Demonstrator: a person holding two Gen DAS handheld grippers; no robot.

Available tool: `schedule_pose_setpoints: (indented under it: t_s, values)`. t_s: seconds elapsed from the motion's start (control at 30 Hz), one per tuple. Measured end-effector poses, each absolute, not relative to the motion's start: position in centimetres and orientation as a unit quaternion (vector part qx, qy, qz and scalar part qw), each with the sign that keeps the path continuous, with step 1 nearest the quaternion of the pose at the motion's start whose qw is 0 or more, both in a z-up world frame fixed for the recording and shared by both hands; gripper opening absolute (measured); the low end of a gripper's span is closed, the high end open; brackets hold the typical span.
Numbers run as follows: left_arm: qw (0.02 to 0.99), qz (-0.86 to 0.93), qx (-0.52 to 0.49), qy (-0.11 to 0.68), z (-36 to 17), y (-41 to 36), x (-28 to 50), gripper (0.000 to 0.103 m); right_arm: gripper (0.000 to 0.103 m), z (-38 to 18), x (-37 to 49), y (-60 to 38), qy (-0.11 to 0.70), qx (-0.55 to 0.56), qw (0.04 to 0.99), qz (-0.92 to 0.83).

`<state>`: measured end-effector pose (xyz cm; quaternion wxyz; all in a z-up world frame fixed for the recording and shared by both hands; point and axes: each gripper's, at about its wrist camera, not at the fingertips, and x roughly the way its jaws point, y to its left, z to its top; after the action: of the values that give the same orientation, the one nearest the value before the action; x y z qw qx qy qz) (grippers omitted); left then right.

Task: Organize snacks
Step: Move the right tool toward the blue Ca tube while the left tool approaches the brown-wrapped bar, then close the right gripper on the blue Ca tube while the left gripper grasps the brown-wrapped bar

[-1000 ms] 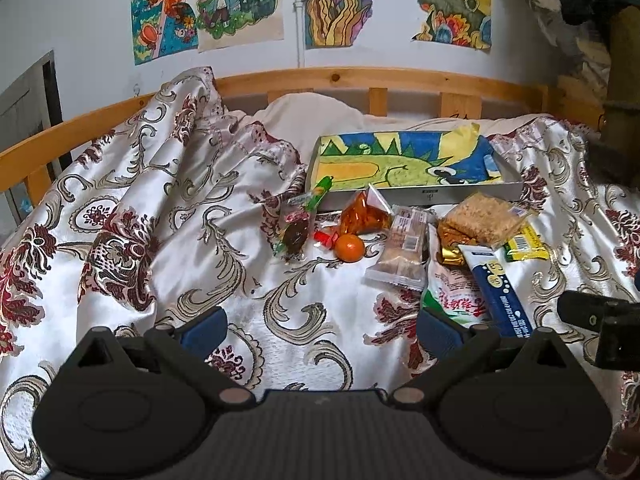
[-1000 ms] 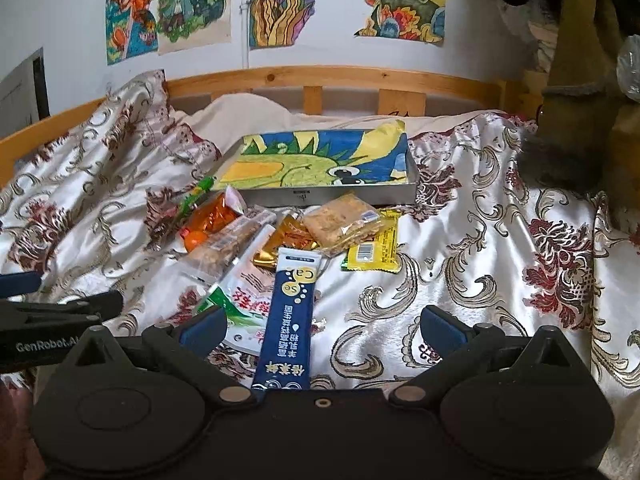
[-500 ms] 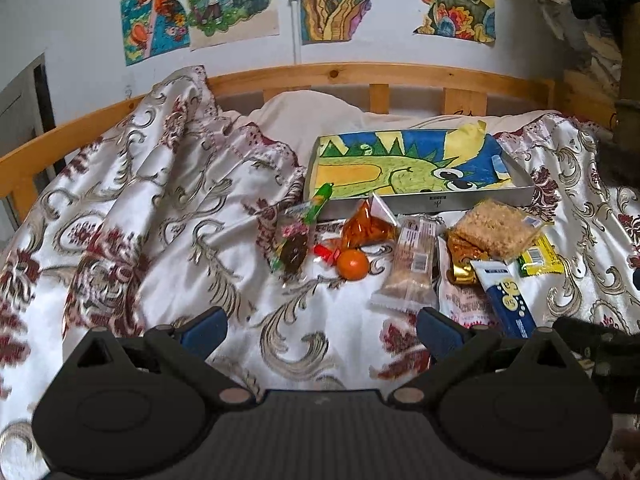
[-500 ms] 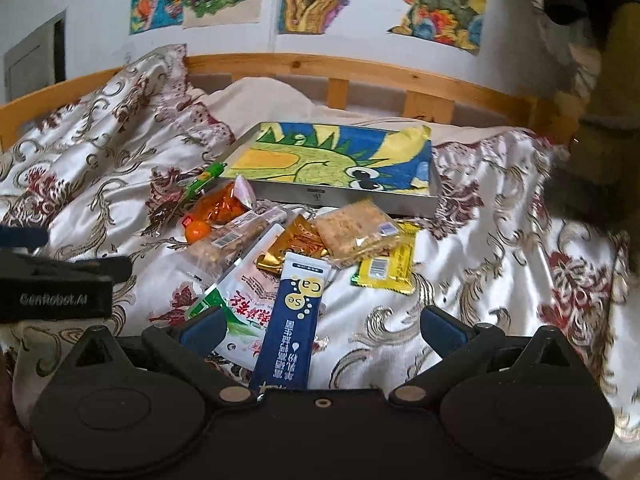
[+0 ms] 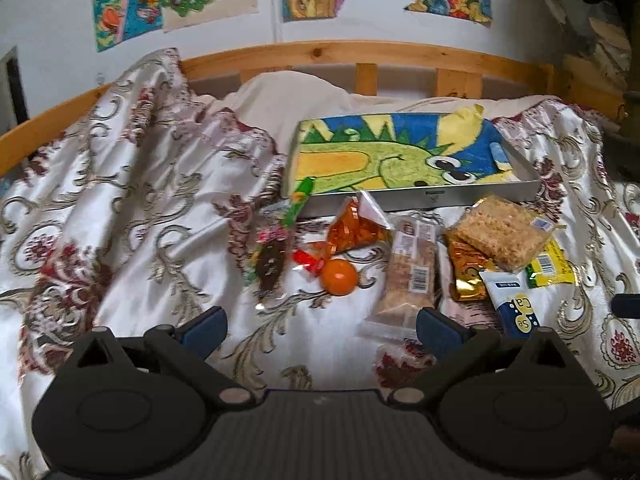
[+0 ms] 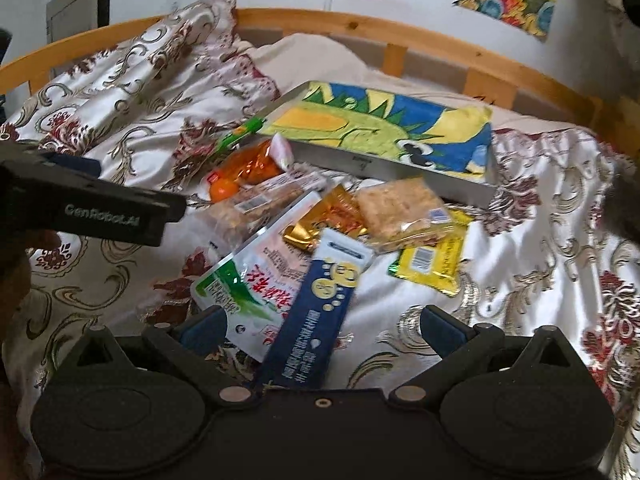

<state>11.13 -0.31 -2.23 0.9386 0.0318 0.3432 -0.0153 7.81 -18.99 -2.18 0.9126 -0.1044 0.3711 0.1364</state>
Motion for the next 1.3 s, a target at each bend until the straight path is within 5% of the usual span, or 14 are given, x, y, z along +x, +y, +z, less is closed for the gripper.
schedule_pose_setpoints:
  t_s: [0.27, 0.43, 0.8, 0.93, 1.3]
  values:
    - [0.927, -0.1, 0.058, 0.357, -3.0, -1.9, 13.4, 0.102, 0.1, -2.3, 8.6, -18.7, 0.391, -0.084, 0.902, 0.164]
    - [0.914, -0.113, 0.067, 0.383, -3.4, -2.3, 14.0, 0.102, 0.085, -3.0, 9.3, -19.4, 0.393, -0.078, 0.9, 0.169]
    - [0.908, -0.098, 0.05, 0.405, -3.9, -2.7, 17.9, 0.098, 0.07, -3.9, 10.9, -20.1, 0.409, -0.035, 0.896, 0.171]
    - [0.902, -0.105, 0.048, 0.416, -4.3, -3.2, 19.0, 0.091, 0.055, -4.4, 11.4, -20.5, 0.422, -0.019, 0.89, 0.169]
    - [0.887, -0.121, 0.024, 0.444, -4.3, -3.8, 21.5, 0.057, 0.043, -5.4, 12.2, -20.4, 0.44, -0.01, 0.885, 0.152]
